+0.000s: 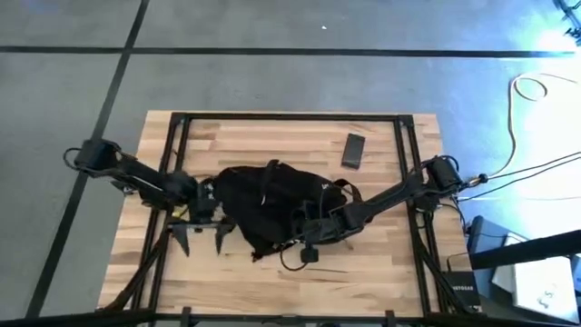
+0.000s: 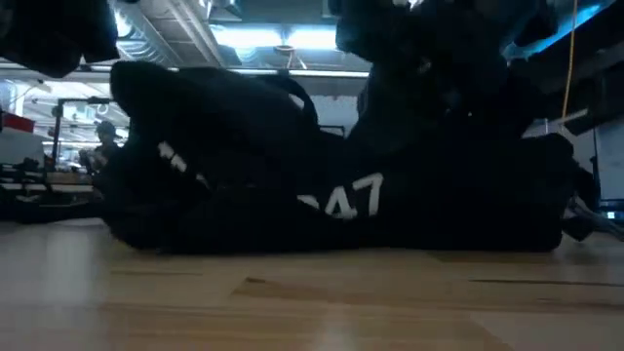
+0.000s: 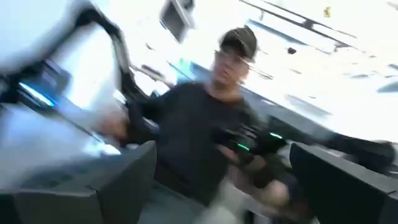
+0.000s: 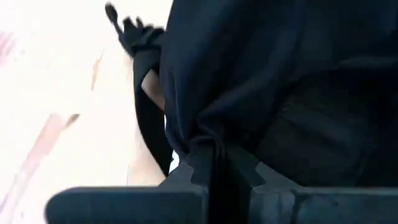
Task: Unpack backpack
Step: Adjust the black bag
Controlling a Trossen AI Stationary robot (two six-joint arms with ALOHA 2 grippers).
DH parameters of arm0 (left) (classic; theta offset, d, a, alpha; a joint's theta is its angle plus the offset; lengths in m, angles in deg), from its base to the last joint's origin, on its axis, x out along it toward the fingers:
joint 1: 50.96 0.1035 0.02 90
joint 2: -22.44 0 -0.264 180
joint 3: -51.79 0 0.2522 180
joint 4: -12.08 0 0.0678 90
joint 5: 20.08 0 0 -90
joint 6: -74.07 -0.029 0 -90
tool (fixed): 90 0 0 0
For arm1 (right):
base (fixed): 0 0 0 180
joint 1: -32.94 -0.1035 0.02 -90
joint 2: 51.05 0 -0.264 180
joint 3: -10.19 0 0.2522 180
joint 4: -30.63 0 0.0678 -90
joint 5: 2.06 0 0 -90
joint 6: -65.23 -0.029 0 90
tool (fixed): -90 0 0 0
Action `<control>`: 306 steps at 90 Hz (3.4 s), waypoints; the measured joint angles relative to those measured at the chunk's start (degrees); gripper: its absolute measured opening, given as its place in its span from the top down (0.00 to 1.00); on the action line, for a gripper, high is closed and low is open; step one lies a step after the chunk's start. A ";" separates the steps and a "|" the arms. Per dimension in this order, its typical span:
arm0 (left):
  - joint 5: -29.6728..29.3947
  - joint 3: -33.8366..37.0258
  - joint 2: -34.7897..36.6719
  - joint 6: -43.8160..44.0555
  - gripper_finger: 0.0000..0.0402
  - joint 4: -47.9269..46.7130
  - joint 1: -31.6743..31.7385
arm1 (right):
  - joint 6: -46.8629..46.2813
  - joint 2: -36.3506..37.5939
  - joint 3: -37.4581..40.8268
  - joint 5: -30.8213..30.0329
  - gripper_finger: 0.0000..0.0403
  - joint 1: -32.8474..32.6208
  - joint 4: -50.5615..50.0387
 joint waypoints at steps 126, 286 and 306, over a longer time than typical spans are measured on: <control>-58.08 -0.11 -10.52 -25.32 0.13 -41.52 -14.20 | -7.78 6.63 -17.82 -13.36 0.35 -7.93 -34.10; -49.72 -7.78 -14.92 -34.23 0.13 -28.74 -8.94 | 9.41 -11.81 -15.15 -30.06 0.59 -2.65 8.39; -46.66 -7.85 -8.52 -35.95 0.13 -27.35 -9.03 | 17.74 -11.75 -15.19 -29.69 0.59 -2.56 15.47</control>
